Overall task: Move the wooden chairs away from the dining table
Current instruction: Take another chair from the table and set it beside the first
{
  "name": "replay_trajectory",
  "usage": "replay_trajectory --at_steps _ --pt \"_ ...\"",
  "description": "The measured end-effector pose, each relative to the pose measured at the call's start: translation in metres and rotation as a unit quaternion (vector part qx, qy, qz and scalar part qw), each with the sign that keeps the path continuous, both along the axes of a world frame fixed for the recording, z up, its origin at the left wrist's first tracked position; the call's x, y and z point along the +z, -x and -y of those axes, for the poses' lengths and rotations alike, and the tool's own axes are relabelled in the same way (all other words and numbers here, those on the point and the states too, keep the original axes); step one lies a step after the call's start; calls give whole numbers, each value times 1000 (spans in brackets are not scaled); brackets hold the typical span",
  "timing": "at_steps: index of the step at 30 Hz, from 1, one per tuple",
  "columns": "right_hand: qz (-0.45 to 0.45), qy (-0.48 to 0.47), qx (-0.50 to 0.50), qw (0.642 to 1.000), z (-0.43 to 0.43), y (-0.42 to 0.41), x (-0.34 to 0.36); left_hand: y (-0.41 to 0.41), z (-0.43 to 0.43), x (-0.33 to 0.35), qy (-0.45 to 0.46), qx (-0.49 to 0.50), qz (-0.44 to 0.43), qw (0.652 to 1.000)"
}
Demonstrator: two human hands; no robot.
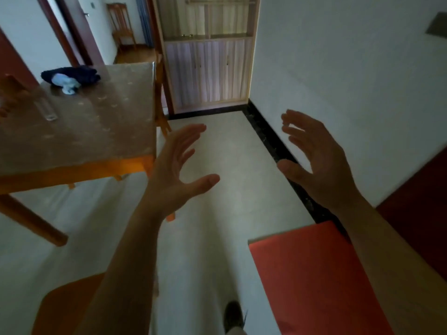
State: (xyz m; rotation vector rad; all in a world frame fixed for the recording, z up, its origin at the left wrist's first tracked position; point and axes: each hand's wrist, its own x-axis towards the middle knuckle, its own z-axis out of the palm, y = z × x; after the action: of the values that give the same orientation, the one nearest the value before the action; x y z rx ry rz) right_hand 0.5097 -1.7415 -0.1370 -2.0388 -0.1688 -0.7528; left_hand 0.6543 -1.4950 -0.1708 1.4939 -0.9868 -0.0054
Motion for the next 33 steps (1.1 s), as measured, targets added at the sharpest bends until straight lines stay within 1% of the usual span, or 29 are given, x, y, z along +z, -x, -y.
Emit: replay_trajectory --at_steps 4,6,9,12,14,17,21,23,25,28,33 --pt "-6 11 4 1000 59 -75 21 -75 68 23 13 -9 31 999" --pt "-5 6 -3 1000 88 -106 28 -106 100 35 10 -16 29 999" --pt "1 -8 -13 1000 131 -149 27 -153 146 40 2 -36 35 999" --pt "-14 -16 -8 1000 171 -201 17 -203 188 34 1 -29 33 999" --pt "-32 -14 -1 999 198 -238 6 -236 214 27 0 -16 29 999" --pt "-37 -21 16 999 244 -297 -8 -286 259 16 -22 1 28 999" --pt "-28 -36 39 998 308 -385 -6 -360 314 22 -44 41 34 998" --pt "-25 -36 58 997 337 -430 3 -397 336 31 -36 71 36 996" --pt "-32 -34 80 996 356 -475 12 -430 352 39 -27 91 41 995" --pt "-46 -40 103 993 373 -544 19 -475 370 43 -42 126 33 991" --pt "-51 -29 145 988 394 -666 10 -569 386 30 -55 193 7 980"
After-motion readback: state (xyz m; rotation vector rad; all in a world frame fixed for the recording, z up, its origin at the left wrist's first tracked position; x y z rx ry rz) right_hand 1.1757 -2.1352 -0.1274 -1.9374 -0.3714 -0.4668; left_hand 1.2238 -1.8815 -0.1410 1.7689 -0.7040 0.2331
